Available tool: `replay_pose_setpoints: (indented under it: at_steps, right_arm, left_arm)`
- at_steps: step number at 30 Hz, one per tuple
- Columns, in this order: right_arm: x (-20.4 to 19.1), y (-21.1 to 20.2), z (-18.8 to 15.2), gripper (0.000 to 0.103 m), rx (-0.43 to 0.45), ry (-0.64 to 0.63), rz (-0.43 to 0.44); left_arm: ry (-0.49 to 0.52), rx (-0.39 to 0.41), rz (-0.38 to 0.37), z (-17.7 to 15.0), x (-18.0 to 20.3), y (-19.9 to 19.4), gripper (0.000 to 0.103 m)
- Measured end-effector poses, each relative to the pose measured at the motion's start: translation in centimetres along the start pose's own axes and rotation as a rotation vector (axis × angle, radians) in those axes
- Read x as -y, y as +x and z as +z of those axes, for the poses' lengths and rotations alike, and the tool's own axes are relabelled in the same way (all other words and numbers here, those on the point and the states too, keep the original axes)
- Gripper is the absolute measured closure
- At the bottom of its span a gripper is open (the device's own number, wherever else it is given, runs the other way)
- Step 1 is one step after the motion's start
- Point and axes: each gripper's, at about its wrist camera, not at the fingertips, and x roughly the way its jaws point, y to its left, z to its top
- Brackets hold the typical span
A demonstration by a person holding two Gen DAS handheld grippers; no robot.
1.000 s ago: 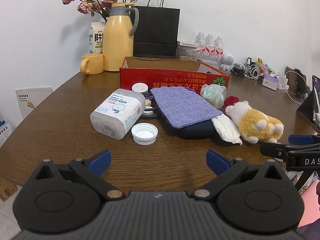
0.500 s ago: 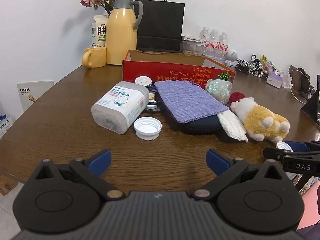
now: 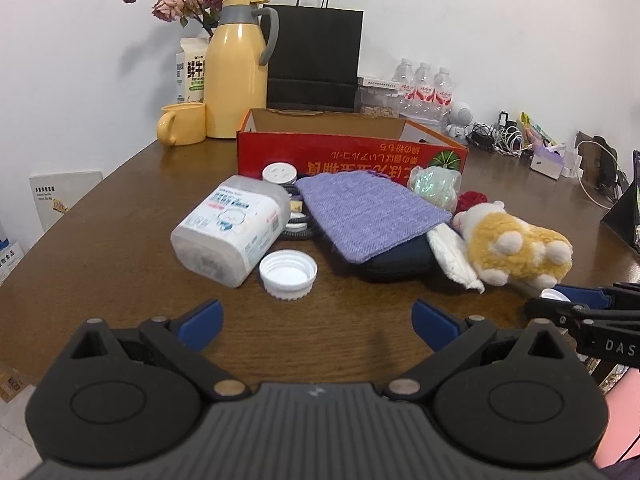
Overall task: Organize objects
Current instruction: 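Grasp the white bottle cap with the right tool, then carry the cap into the cardboard box and open the right tool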
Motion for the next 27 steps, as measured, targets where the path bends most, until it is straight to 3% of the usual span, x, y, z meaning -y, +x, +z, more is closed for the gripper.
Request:
replay_pose_setpoints:
  at_steps: [4, 7, 19, 21, 23, 27]
  right_arm:
    - [-0.4, -0.1, 0.7, 0.064, 0.017, -0.008, 0.036]
    - [-0.7, 0.0, 0.9, 0.064, 0.024, -0.015, 0.045]
    - [-1.6, 0.8, 2.3, 0.064, 0.044, -0.051, 0.072]
    - [-1.8, 1.0, 2.6, 0.064, 0.050, -0.058, 0.077]
    - [-2.0, 1.2, 3.0, 0.064, 0.057, -0.064, 0.081]
    - [-2.3, 1.2, 3.5, 0.064, 0.072, -0.073, 0.087]
  left_arm:
    - [-0.009, -0.016, -0.028, 0.6, -0.1, 1.1, 0.027]
    - [-0.021, -0.030, -0.030, 1.0, -0.2, 2.1, 0.035]
    - [-0.035, -0.053, 0.061, 2.1, -0.4, 5.4, 0.037]
    - [-0.033, -0.057, 0.066, 2.0, -0.3, 5.7, 0.041]
    - [-0.041, -0.062, 0.074, 1.9, -0.4, 6.0, 0.062]
    - [-0.047, -0.050, 0.062, 1.9, -0.7, 5.5, 0.062]
